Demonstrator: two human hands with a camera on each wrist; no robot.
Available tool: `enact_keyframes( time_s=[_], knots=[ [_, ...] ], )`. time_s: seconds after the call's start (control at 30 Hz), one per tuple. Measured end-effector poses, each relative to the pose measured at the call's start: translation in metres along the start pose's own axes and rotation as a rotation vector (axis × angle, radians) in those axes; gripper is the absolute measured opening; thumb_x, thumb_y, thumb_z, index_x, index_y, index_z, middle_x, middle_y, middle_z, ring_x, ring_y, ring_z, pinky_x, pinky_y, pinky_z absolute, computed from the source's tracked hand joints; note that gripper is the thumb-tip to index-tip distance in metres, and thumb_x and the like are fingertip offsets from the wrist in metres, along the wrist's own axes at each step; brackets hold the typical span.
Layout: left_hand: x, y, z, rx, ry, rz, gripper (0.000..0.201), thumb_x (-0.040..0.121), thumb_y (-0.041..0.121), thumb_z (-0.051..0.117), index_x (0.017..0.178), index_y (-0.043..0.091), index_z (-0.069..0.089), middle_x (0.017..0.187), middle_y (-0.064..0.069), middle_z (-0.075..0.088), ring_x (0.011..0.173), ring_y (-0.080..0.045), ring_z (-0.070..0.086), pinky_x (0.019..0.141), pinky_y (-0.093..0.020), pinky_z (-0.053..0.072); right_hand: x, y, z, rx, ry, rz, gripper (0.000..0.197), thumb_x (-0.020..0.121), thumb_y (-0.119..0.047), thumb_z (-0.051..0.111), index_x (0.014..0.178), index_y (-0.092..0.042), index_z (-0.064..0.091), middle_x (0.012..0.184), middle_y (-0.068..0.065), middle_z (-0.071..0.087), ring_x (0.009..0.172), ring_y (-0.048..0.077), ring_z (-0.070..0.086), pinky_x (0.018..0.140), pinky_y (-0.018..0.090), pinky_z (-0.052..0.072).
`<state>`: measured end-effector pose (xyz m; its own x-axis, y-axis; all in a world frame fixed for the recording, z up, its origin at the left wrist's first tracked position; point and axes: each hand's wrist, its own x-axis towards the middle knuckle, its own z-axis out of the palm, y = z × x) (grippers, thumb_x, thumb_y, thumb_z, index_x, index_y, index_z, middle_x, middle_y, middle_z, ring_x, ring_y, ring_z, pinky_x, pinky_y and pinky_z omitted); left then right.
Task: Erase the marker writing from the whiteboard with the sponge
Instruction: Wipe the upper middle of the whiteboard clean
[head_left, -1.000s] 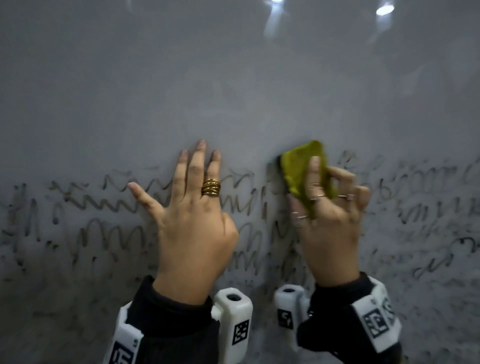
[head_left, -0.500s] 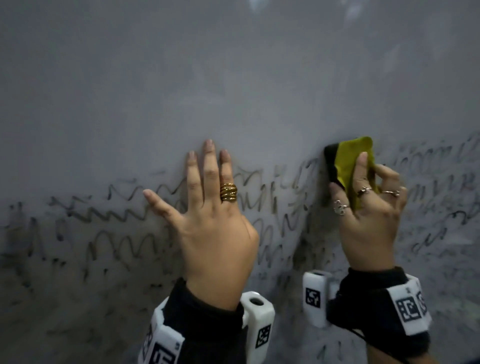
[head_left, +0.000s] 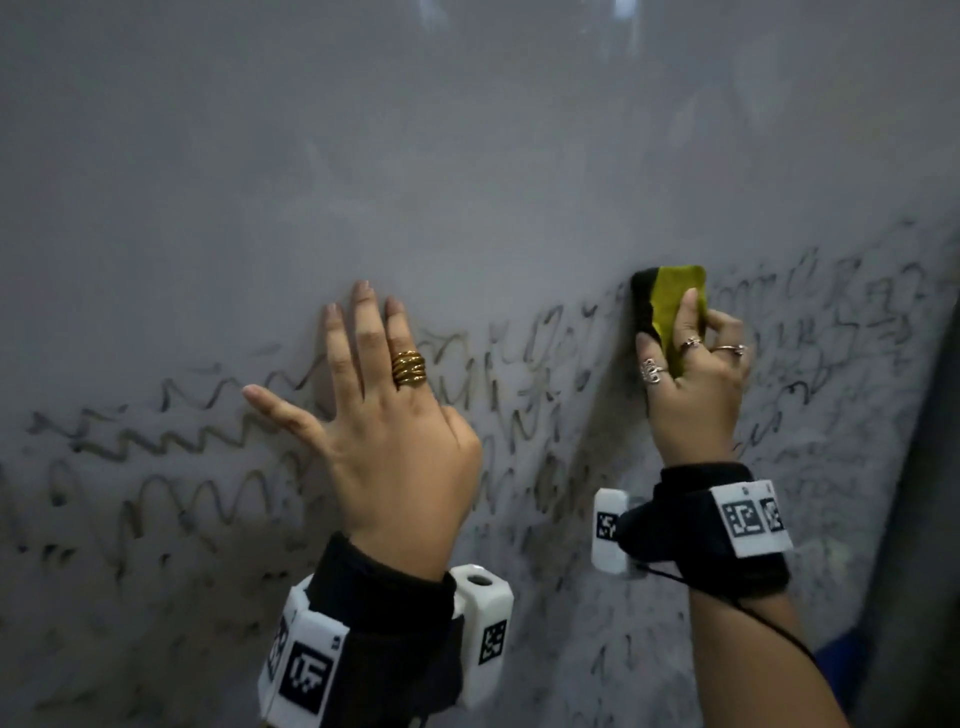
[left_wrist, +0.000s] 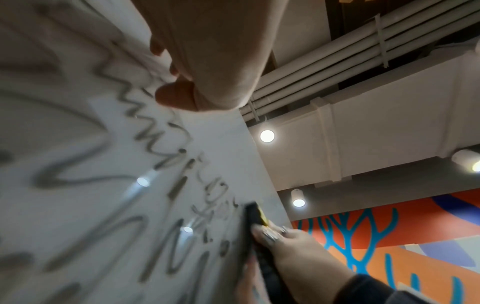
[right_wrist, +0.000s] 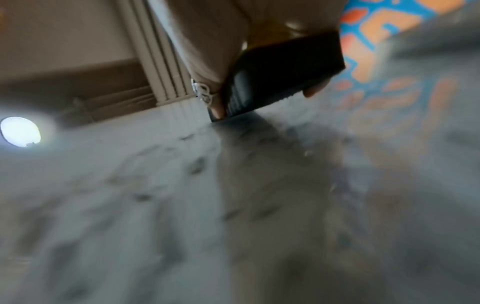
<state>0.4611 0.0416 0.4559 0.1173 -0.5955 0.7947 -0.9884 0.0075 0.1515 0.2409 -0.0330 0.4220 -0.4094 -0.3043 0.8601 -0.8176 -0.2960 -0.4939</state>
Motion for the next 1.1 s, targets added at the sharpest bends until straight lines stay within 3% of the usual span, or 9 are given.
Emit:
enact_keyframes(
  time_s=[0.13, 0.3, 0.4, 0.53, 0.6, 0.67, 0.73, 0.83, 1.1],
  knots=[
    [0.003, 0.019, 0.001, -0.051, 0.043, 0.082, 0.079, 0.068, 0.017, 0.037, 0.146, 0.006, 0.032, 0.153, -0.009, 0.028, 0.143, -0.028, 0.022, 0.099, -0.073, -0.004, -0.023, -0.036, 0.008, 0.068, -0.010, -0.179, 0.058, 0.086, -0.040, 0.048, 0.136, -0.009, 0.047, 0.123, 0.020, 0.049, 0.106, 0.027, 0.034, 0.094, 0.027, 0.026],
    [0.010, 0.055, 0.011, -0.011, 0.021, 0.319, 0.071, 0.070, 0.018, 0.039, 0.141, 0.013, 0.044, 0.152, 0.000, 0.035, 0.141, -0.020, 0.030, 0.101, -0.067, -0.018, -0.019, -0.011, 0.003, -0.002, 0.000, -0.259, 0.056, 0.087, -0.040, 0.049, 0.137, -0.014, 0.046, 0.127, 0.019, 0.050, 0.107, 0.031, 0.038, 0.096, 0.032, 0.028],
    [0.016, 0.073, 0.019, 0.007, 0.020, 0.309, 0.069, 0.071, 0.018, 0.039, 0.140, 0.014, 0.046, 0.152, 0.000, 0.034, 0.141, -0.020, 0.030, 0.100, -0.065, -0.020, 0.012, 0.041, -0.003, -0.010, 0.036, -0.136, 0.060, 0.086, -0.041, 0.049, 0.136, -0.009, 0.047, 0.123, 0.024, 0.049, 0.107, 0.039, 0.044, 0.094, 0.032, 0.028],
    [0.022, 0.090, 0.029, 0.034, 0.012, 0.264, 0.072, 0.069, 0.018, 0.038, 0.141, 0.016, 0.045, 0.153, -0.001, 0.031, 0.142, -0.024, 0.026, 0.101, -0.066, -0.020, 0.045, 0.076, -0.007, 0.057, 0.065, -0.004, 0.064, 0.084, -0.044, 0.047, 0.136, -0.006, 0.047, 0.123, 0.025, 0.046, 0.112, 0.032, 0.039, 0.099, 0.038, 0.031],
    [0.020, 0.096, 0.035, 0.028, 0.027, 0.236, 0.072, 0.067, 0.016, 0.037, 0.139, 0.017, 0.047, 0.153, -0.002, 0.032, 0.142, -0.025, 0.025, 0.101, -0.067, -0.018, 0.041, 0.070, -0.002, 0.090, 0.094, -0.054, 0.061, 0.086, -0.040, 0.051, 0.136, -0.004, 0.046, 0.123, 0.016, 0.042, 0.110, 0.025, 0.038, 0.099, 0.046, 0.036],
    [0.018, 0.102, 0.039, 0.043, 0.042, 0.195, 0.073, 0.066, 0.015, 0.036, 0.139, 0.016, 0.047, 0.153, -0.004, 0.031, 0.143, -0.027, 0.024, 0.099, -0.070, -0.013, 0.026, 0.051, 0.004, 0.116, 0.076, -0.163, 0.058, 0.088, -0.037, 0.052, 0.137, -0.007, 0.044, 0.124, 0.008, 0.037, 0.109, 0.026, 0.039, 0.100, 0.040, 0.034],
    [0.015, 0.109, 0.044, 0.063, 0.064, 0.164, 0.074, 0.065, 0.012, 0.042, 0.139, 0.014, 0.046, 0.154, -0.005, 0.030, 0.144, -0.028, 0.022, 0.097, -0.072, -0.010, 0.010, 0.032, 0.009, 0.126, 0.033, -0.311, 0.056, 0.089, -0.036, 0.053, 0.137, -0.010, 0.044, 0.126, 0.011, 0.043, 0.107, 0.031, 0.042, 0.099, 0.034, 0.032],
    [0.013, 0.111, 0.049, 0.054, 0.091, 0.142, 0.075, 0.063, 0.009, 0.047, 0.138, 0.014, 0.047, 0.153, -0.005, 0.031, 0.144, -0.026, 0.022, 0.096, -0.074, -0.008, 0.008, 0.028, 0.007, 0.091, 0.018, -0.455, 0.050, 0.093, -0.040, 0.048, 0.136, -0.013, 0.047, 0.126, 0.011, 0.047, 0.103, 0.032, 0.044, 0.091, 0.040, 0.039],
    [0.013, 0.116, 0.048, 0.031, 0.092, 0.115, 0.075, 0.062, 0.006, 0.046, 0.136, 0.015, 0.047, 0.153, -0.003, 0.029, 0.144, -0.025, 0.020, 0.094, -0.078, -0.007, 0.050, 0.111, -0.003, 0.080, 0.095, -0.096, 0.057, 0.087, -0.036, 0.055, 0.135, -0.006, 0.049, 0.114, 0.023, 0.045, 0.097, 0.043, 0.048, 0.089, 0.040, 0.039]
  ],
)
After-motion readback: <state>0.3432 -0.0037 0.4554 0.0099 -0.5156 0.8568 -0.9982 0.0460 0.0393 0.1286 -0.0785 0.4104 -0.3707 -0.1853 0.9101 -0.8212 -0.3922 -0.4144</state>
